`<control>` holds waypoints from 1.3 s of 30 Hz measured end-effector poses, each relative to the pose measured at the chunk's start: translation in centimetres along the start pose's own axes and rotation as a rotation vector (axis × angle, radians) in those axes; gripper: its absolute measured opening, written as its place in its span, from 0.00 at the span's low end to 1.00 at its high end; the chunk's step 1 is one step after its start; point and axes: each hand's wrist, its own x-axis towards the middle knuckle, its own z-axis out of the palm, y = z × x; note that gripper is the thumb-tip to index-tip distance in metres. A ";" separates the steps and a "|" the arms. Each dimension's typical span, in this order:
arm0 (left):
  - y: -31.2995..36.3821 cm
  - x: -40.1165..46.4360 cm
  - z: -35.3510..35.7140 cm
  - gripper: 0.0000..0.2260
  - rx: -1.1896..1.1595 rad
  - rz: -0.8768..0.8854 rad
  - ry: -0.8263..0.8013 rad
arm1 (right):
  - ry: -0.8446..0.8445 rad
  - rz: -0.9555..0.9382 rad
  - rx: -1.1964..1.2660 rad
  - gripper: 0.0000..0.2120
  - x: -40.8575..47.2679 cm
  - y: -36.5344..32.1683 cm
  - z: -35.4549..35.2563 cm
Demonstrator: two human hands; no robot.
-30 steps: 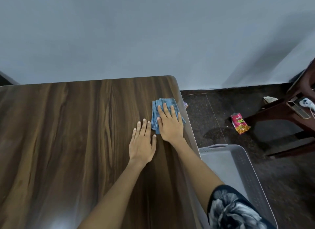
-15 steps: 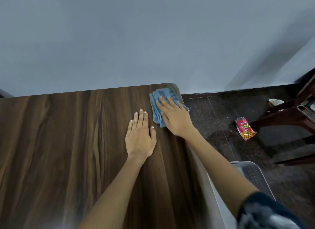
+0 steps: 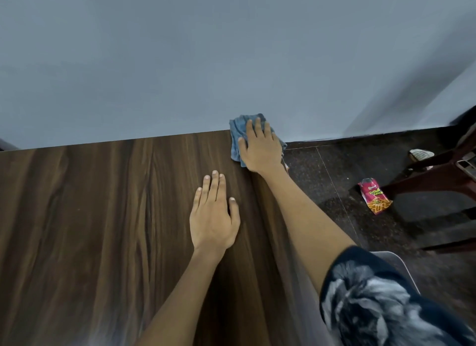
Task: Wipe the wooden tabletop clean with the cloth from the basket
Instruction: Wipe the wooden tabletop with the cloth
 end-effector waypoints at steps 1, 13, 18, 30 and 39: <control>0.0 0.0 0.0 0.24 -0.001 -0.002 0.002 | 0.004 -0.056 -0.005 0.26 -0.7 0.0 0.0; -0.1 -0.2 0.1 0.23 -0.002 -0.002 0.000 | 0.015 0.196 0.019 0.25 -6.0 0.9 -0.1; 0.0 -0.4 -0.3 0.22 -0.018 -0.007 -0.002 | -0.043 0.101 -0.039 0.27 -4.5 -0.2 -0.7; -0.2 -0.5 -0.1 0.22 -0.027 -0.008 0.005 | 0.010 0.109 -0.074 0.25 -18.2 1.9 -0.2; -0.2 -1.7 -0.4 0.22 -0.023 -0.009 0.001 | -0.074 -0.035 -0.049 0.28 -15.3 -2.0 -0.9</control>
